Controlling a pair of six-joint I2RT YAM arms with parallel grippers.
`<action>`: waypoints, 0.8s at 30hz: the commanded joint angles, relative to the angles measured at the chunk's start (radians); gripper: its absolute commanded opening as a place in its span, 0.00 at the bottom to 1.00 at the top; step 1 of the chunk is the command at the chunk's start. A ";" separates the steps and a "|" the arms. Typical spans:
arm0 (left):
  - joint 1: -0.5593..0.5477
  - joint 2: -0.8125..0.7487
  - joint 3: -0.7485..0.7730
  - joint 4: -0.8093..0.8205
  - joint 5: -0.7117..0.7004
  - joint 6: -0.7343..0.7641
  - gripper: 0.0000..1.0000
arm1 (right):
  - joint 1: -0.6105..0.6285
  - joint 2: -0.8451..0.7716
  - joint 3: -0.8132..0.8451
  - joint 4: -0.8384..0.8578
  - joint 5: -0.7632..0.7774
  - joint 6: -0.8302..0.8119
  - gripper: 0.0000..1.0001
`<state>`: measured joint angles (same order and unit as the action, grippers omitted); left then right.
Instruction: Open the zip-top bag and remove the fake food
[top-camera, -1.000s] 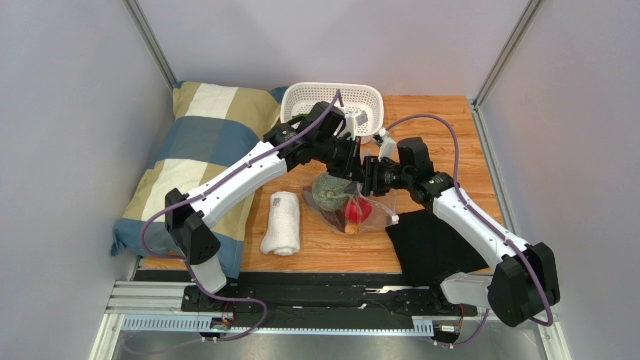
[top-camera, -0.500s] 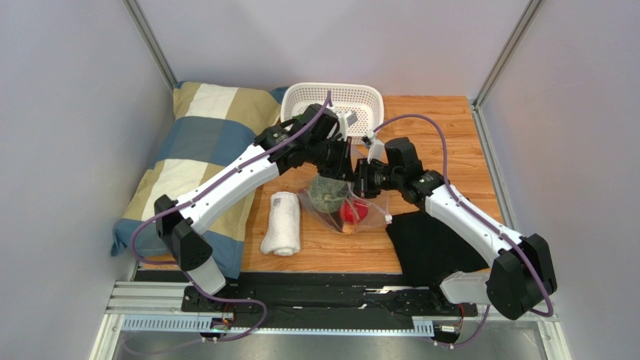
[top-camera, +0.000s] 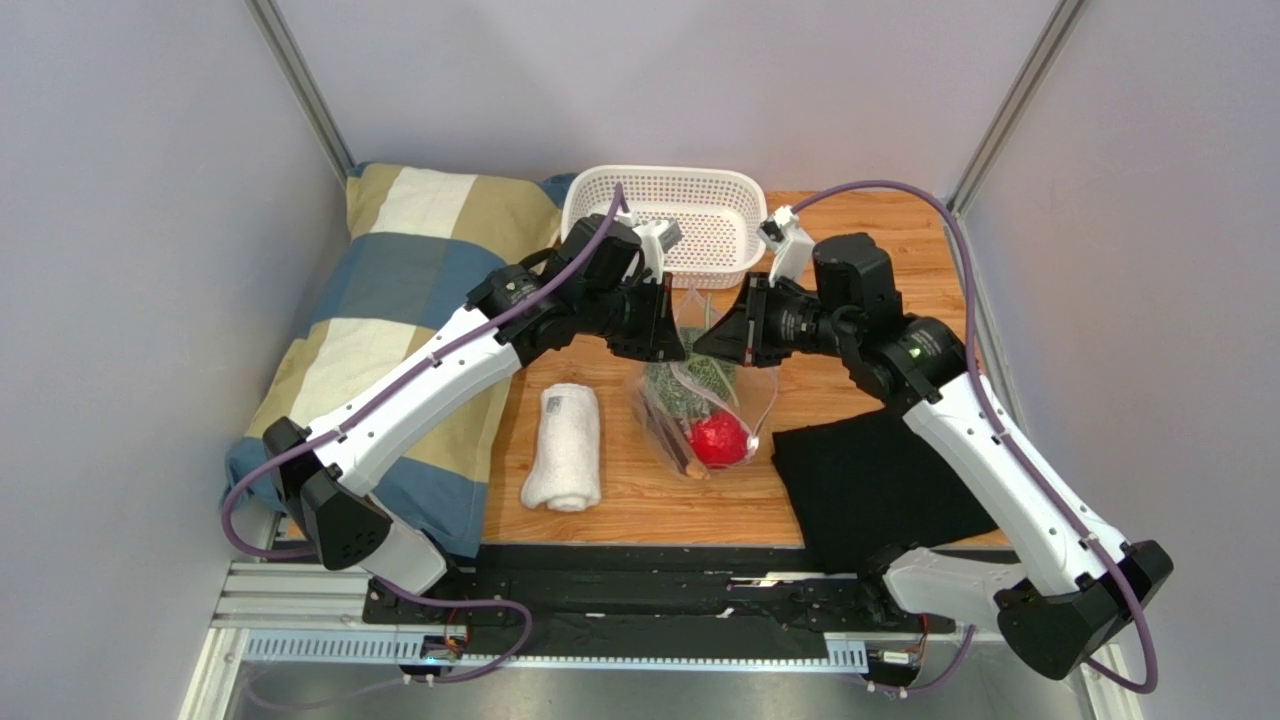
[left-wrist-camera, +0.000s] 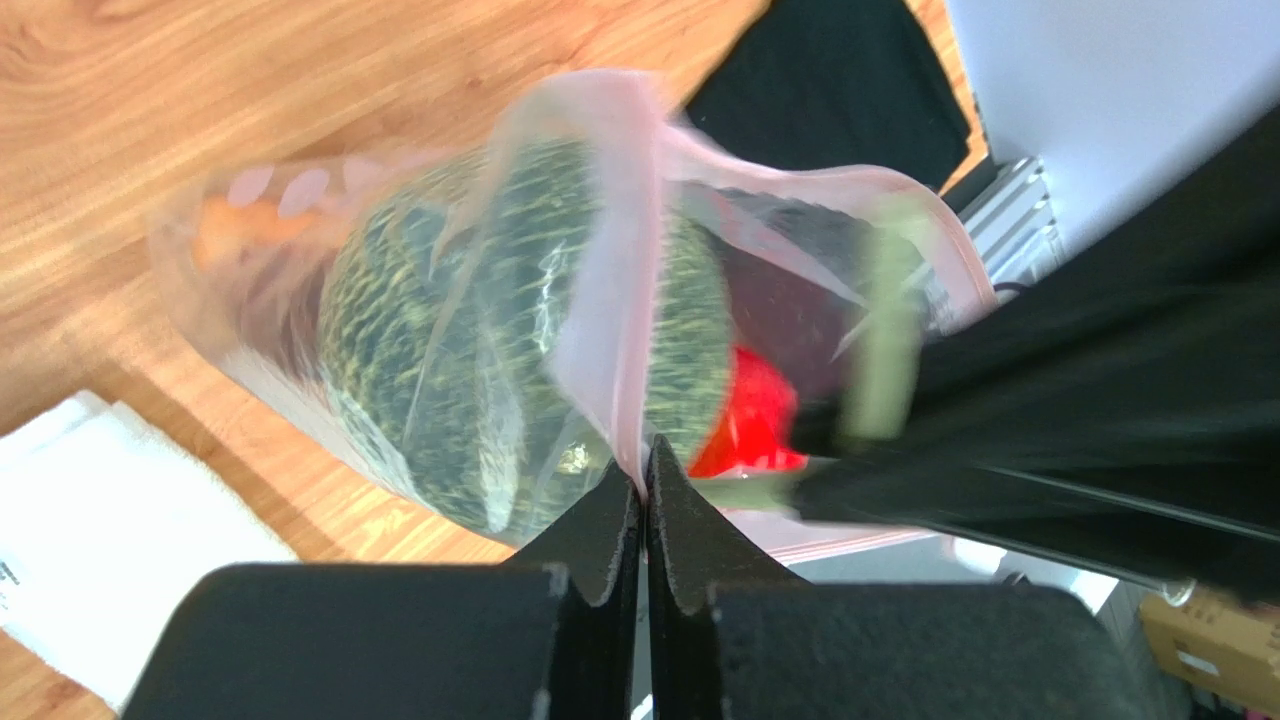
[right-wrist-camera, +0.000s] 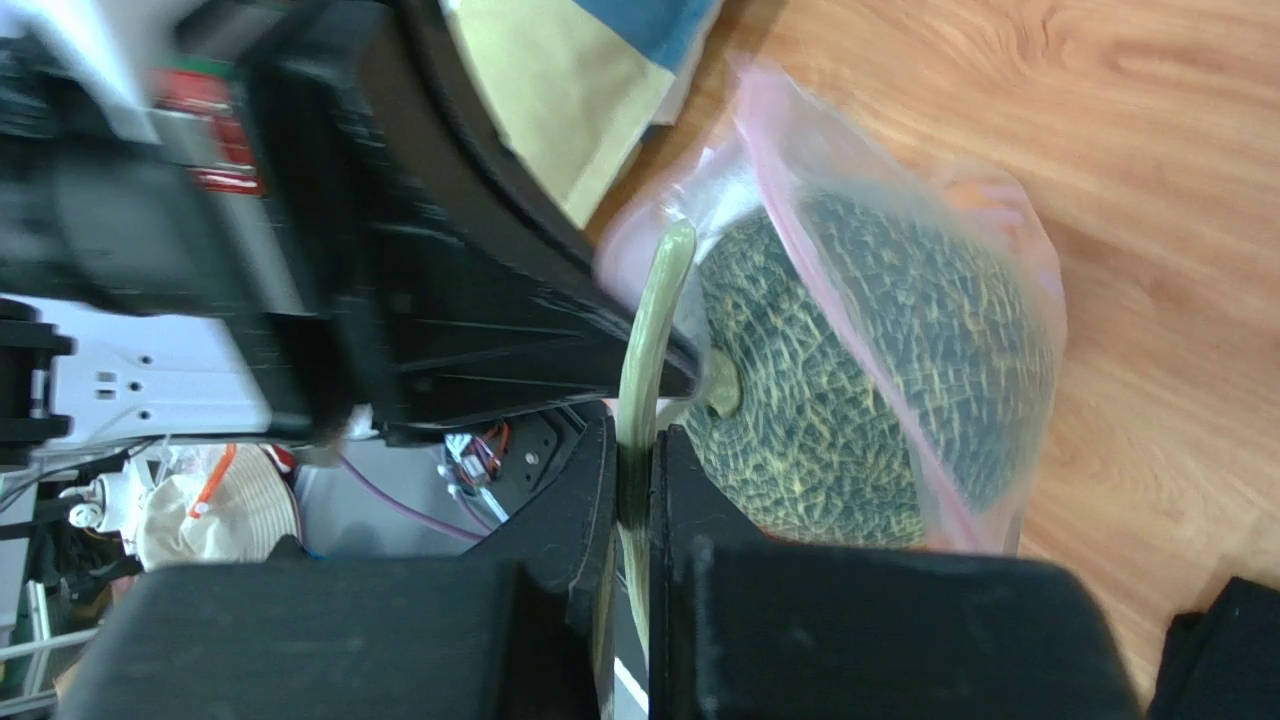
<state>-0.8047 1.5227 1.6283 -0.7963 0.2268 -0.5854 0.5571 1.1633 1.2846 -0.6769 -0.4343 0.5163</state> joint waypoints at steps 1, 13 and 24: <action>0.002 -0.045 -0.024 0.043 0.019 -0.010 0.00 | 0.007 -0.001 0.032 0.032 -0.006 0.047 0.00; 0.002 -0.084 -0.071 0.052 0.025 -0.008 0.00 | 0.024 0.001 0.149 -0.001 0.061 0.083 0.00; 0.013 -0.128 -0.117 0.022 -0.110 -0.022 0.00 | 0.024 0.045 0.298 -0.102 0.053 0.134 0.00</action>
<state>-0.8013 1.4189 1.5333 -0.7517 0.1886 -0.5995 0.5755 1.2282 1.5200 -0.8295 -0.3408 0.6182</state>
